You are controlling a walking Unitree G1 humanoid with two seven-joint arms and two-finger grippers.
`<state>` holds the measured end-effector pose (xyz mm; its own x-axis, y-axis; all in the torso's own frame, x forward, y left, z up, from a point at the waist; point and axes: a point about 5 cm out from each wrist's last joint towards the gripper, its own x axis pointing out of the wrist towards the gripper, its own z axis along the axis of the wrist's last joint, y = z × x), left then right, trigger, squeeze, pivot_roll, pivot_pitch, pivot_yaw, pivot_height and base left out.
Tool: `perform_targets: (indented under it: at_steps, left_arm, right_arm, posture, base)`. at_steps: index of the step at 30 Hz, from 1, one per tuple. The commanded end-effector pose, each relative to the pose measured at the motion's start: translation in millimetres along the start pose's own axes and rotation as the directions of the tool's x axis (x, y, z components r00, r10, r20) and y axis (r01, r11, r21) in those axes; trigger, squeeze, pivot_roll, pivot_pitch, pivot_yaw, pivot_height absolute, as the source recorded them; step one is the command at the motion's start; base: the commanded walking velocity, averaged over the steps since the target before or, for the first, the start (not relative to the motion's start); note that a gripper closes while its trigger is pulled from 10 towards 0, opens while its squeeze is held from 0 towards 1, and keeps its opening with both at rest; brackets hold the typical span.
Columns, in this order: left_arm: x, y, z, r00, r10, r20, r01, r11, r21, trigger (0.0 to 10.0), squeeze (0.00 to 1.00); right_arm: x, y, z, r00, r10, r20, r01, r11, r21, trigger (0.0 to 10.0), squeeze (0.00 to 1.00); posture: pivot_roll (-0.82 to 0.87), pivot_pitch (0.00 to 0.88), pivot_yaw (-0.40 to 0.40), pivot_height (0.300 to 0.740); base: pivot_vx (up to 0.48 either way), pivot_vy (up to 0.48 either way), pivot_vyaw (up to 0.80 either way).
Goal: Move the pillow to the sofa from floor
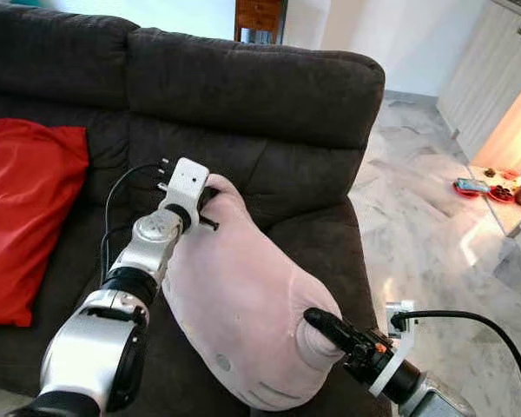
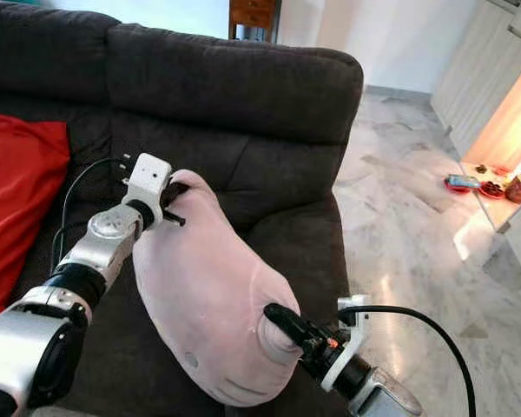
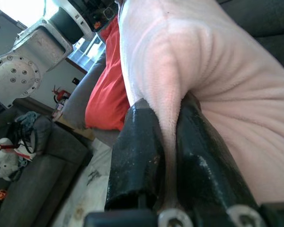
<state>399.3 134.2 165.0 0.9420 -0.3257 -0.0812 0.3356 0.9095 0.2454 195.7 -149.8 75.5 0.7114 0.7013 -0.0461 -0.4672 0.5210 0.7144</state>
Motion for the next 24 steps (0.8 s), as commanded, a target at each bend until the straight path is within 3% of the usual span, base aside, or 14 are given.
perform_targets:
  at_steps: [1, 4, 5, 6, 7, 16, 23, 24]
  left_arm:
    - [4.7, -7.1, 12, 0.998, -0.033, 0.053, 0.033, 0.999, -0.002, 10.0, 0.4]
    - [4.7, -11.2, 8, 0.998, -0.044, 0.048, 0.044, 0.999, -0.008, 10.0, 0.44]
    - [4.0, -12.3, 6, 0.998, -0.042, 0.044, 0.043, 0.999, -0.012, 10.0, 0.65]
    - [3.8, -12.5, 5, 0.998, -0.042, 0.042, 0.043, 0.999, -0.014, 10.0, 0.65]
    - [3.5, -12.2, 4, 0.998, -0.037, 0.041, 0.038, 0.999, -0.013, 10.0, 1.0]
    - [1.6, -5.2, 3, 0.998, 0.02, 0.059, -0.02, 1.0, 0.001, 10.0, 1.0]
    - [-4.0, -6.8, -10, 0.997, 0.05, 0.058, -0.05, 0.999, -0.011, 10.0, 1.0]
    - [-6.0, -6.3, -14, 0.996, 0.066, 0.059, -0.065, 0.998, -0.013, 10.0, 0.17]
  right_arm:
    - [-2.1, -0.5, 7, 0.998, 0.0, 0.059, 0.0, 1.0, 0.0, 10.0, 0.0]
    - [-2.4, -1.2, 6, 0.998, -0.004, 0.061, 0.004, 1.0, 0.005, 10.0, 0.0]
    - [-2.7, -1.1, 5, 0.998, -0.004, 0.058, 0.003, 1.0, 0.01, 10.0, 0.0]
    - [-2.7, -1.1, 5, 0.998, -0.004, 0.057, 0.003, 1.0, 0.011, 10.0, 0.0]
    - [-2.9, -1.5, 4, 0.999, -0.006, 0.052, 0.006, 1.0, 0.009, 10.0, 0.0]
    - [-3.4, -9.7, -1, 0.998, -0.051, 0.044, 0.05, 0.998, 0.026, 10.0, 0.0]
    - [-6.7, -12.8, -6, 0.997, -0.076, 0.03, 0.075, 0.997, 0.034, 10.0, 0.0]
    - [-7.3, -15.0, -7, 0.995, -0.098, 0.025, 0.097, 0.995, 0.028, 10.0, 0.0]
  posture:
    - [0.03, 0.0, -0.088, 0.74]
    - [0.03, 0.0, -0.088, 0.74]
    - [0.03, 0.0, -0.088, 0.74]
    - [0.03, 0.0, -0.088, 0.74]
    - [0.03, 0.0, -0.09, 0.74]
    - [0.03, 0.0, -0.097, 0.74]
    - [0.03, 0.0, -0.097, 0.74]
    - [0.03, 0.0, -0.095, 0.74]
  base:
    - [0.0, 0.0, 0.0]
    - [0.0, 0.0, 0.0]
    - [0.0, 0.0, 0.0]
    - [0.0, 0.0, 0.0]
    - [0.0, 0.0, 0.0]
    - [0.0, 0.0, 0.0]
    - [0.0, 0.0, 0.0]
    - [0.0, 0.0, 0.0]
